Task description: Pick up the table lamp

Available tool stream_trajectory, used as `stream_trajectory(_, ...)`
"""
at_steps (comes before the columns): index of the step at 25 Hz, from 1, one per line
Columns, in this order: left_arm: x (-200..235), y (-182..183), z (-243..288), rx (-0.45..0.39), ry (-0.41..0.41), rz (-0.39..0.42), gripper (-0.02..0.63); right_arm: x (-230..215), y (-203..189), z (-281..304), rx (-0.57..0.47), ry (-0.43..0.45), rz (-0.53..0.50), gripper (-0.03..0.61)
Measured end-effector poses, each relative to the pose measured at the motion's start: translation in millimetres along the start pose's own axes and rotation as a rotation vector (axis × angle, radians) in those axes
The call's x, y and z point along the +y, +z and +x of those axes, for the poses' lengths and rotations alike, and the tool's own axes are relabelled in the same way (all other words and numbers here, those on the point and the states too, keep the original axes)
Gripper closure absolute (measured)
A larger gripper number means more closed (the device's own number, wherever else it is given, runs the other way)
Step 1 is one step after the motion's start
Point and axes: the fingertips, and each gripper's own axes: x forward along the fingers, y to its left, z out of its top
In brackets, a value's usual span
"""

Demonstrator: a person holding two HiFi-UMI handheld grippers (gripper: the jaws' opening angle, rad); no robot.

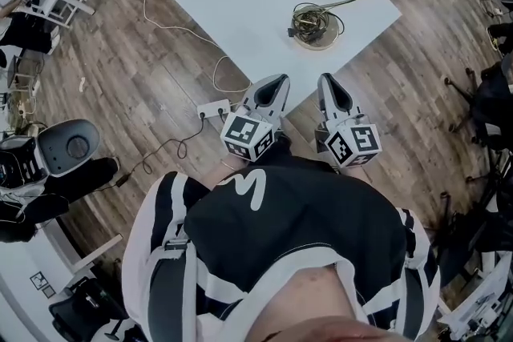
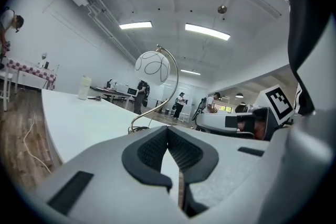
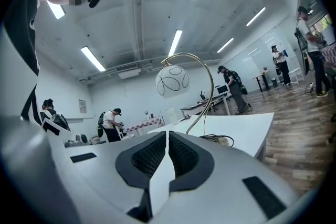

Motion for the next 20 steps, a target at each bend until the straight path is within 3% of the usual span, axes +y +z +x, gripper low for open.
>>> stream_trajectory(20, 48, 11, 58, 0.055, -0.084, 0.003, 0.609, -40, 7, 60, 0.005, -0.105, 0.024, 0.549)
